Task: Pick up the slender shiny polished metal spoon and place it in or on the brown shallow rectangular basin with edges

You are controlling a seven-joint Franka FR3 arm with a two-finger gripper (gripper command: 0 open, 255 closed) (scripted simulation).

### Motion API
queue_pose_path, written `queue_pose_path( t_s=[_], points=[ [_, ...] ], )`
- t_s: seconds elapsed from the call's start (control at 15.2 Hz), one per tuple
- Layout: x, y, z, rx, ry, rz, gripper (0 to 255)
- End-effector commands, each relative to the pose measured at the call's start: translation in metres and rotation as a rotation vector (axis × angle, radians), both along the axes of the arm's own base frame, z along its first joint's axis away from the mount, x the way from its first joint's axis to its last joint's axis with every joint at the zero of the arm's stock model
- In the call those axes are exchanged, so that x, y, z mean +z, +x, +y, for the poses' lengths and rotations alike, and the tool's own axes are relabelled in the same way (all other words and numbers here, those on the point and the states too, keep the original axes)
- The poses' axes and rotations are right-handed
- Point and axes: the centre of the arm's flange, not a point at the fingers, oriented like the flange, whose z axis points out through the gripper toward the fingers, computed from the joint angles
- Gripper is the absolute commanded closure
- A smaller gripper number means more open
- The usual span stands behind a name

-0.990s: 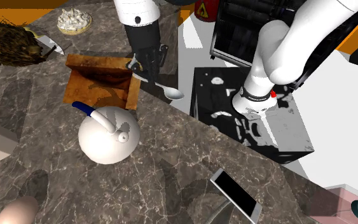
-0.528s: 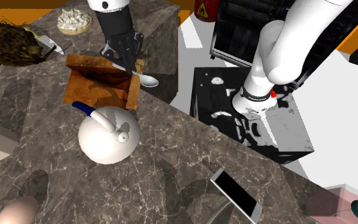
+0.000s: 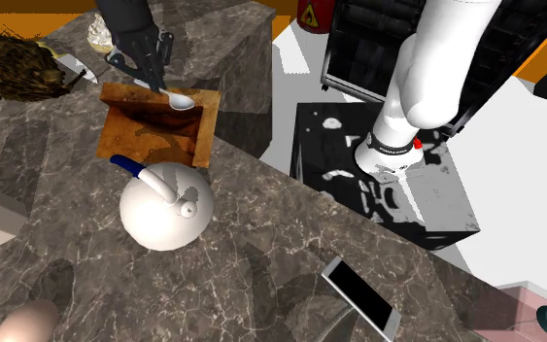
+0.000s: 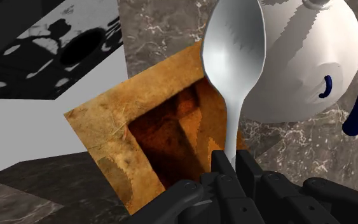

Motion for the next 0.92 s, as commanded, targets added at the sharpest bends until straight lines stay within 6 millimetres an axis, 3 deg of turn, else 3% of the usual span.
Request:
queue_pose_path(
  t_s=[0.0,0.26,0.86],
  points=[
    [0.002,0.023,-0.013,0.0,0.0,0.0,255],
    [0.004,0.07,-0.039,0.0,0.0,0.0,255],
    [-0.043,0.07,-0.039,0.0,0.0,0.0,255]
  ],
)
